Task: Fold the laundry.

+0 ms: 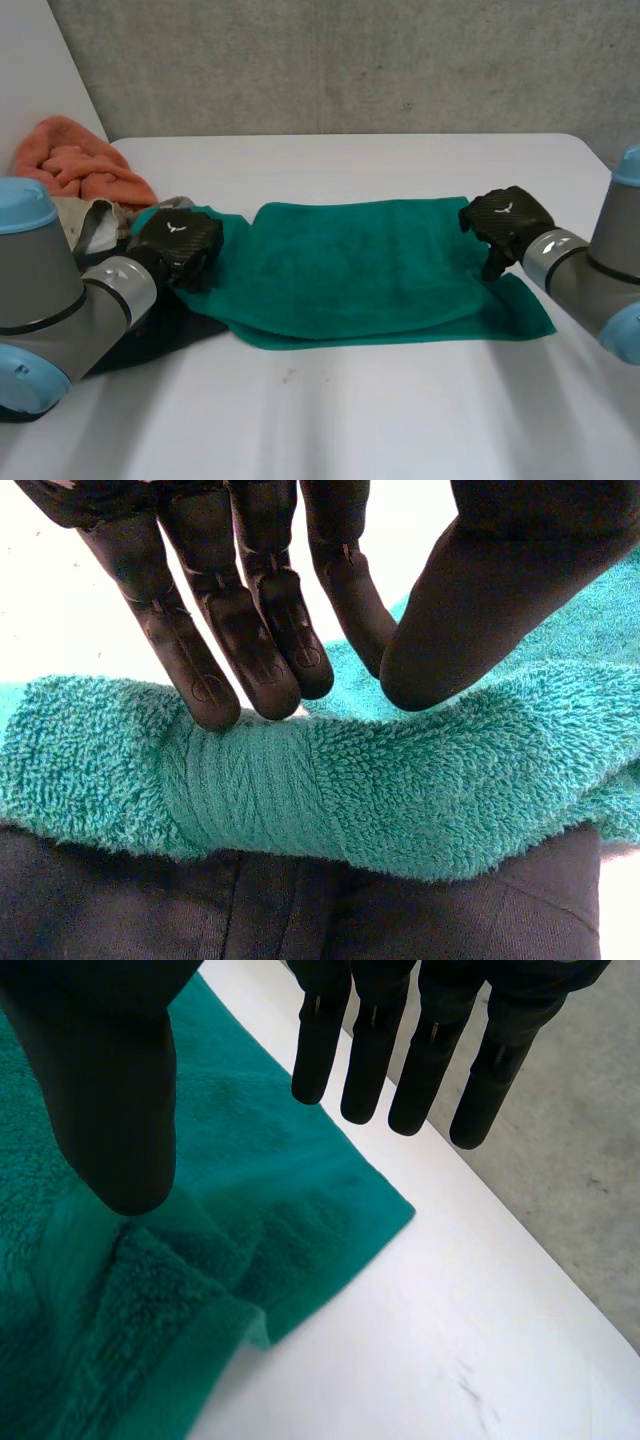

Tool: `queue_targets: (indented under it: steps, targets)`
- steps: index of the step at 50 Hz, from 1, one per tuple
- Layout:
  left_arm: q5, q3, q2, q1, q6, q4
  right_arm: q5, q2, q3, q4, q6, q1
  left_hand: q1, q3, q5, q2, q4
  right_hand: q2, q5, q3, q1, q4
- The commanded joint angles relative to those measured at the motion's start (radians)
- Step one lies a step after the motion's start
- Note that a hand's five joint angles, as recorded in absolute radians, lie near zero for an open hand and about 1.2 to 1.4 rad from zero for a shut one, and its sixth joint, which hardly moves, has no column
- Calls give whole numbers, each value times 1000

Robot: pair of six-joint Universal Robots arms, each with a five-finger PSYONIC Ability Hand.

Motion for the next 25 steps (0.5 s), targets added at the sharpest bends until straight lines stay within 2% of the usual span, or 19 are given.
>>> queue_targets:
  steps: [1, 4, 9, 20, 21, 24, 25]
  targets:
    - [-4, 22, 6, -24, 1, -9, 1, -93, 11, 161, -32, -54, 229, 203, 223, 198, 197, 111, 99, 108, 113, 110]
    - [-13, 36, -20, -32, 12, -9, 3, -133, 48, 311, -107, -92, 229, 203, 223, 198, 197, 134, 123, 131, 136, 134]
    - [-31, 50, -56, -32, 40, -11, -20, -162, 131, 365, -205, -143, 229, 203, 223, 198, 197, 216, 205, 213, 218, 216]
    - [-65, 42, -28, -32, 52, -21, -147, -170, 309, 132, -235, -210, 221, 195, 215, 190, 188, 175, 164, 173, 178, 175]
    - [-68, 37, -13, -30, 50, -21, -164, -162, 321, 94, -233, -212, 122, 96, 116, 91, 89, 117, 106, 114, 119, 117]
    - [-70, 27, 21, -29, 43, -21, -183, -144, 330, 45, -228, -209, 10, -16, 4, -21, -23, 32, 20, 29, 34, 31]
    - [-70, 17, 44, -27, 37, -20, -189, -130, 330, 13, -222, -207, -127, -153, -133, -158, -160, -27, -38, -30, -25, -27]
